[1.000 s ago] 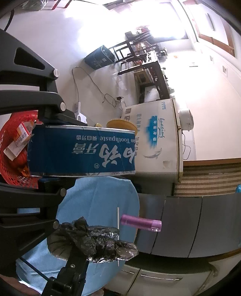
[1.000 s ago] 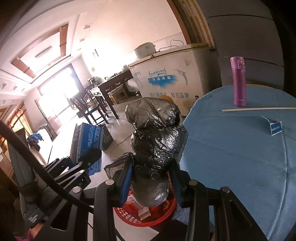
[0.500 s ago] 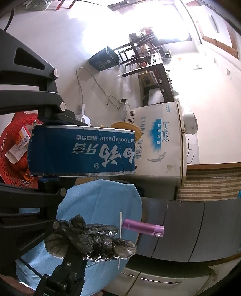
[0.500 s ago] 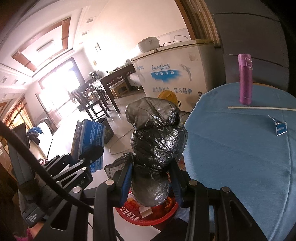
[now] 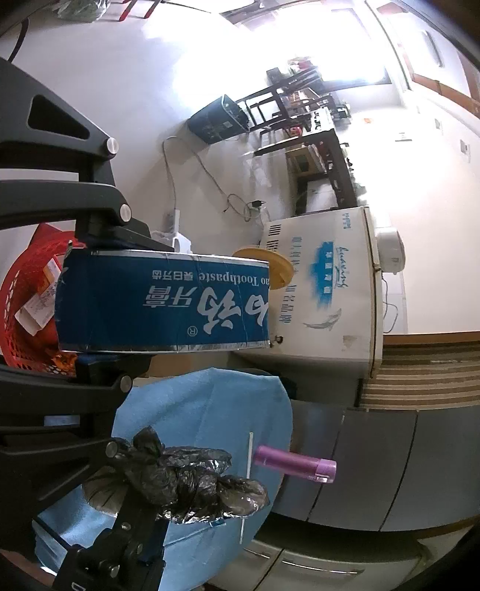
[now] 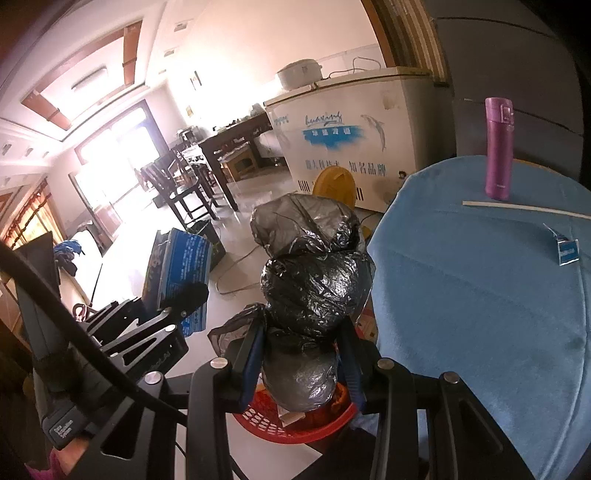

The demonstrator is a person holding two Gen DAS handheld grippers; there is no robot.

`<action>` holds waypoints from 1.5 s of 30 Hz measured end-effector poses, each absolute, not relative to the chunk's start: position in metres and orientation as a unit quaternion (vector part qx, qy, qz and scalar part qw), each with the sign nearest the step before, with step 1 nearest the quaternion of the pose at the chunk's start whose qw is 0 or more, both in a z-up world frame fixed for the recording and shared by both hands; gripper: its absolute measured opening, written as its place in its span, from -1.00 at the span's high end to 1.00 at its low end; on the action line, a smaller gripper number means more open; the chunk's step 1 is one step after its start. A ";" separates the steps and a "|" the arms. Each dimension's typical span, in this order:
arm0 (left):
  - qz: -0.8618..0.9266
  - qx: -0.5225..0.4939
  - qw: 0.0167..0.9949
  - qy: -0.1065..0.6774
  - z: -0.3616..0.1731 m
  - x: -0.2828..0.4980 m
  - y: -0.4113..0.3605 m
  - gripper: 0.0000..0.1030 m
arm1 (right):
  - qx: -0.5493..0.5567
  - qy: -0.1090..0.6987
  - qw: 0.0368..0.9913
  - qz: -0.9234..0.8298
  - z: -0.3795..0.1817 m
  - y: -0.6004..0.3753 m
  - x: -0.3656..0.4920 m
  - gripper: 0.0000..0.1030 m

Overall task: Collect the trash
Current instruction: 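Carry the toothpaste box and black bag over the red basket, then open both tools to drop the toothpaste box and black bag into the basket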

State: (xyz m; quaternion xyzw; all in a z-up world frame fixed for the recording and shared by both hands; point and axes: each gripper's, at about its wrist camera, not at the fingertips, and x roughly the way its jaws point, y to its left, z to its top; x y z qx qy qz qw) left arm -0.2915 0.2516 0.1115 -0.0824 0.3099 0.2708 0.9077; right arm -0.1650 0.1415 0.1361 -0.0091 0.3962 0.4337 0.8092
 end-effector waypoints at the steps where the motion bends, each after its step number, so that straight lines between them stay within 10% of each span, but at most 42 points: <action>1: 0.271 -0.083 0.907 0.313 0.110 -0.290 0.253 0.17 | -0.010 0.399 0.808 0.433 0.135 0.144 -0.163 0.19; 45: 0.258 -0.102 0.880 0.387 0.063 -0.274 0.275 0.01 | 0.005 0.421 0.816 0.396 0.095 0.200 -0.100 0.13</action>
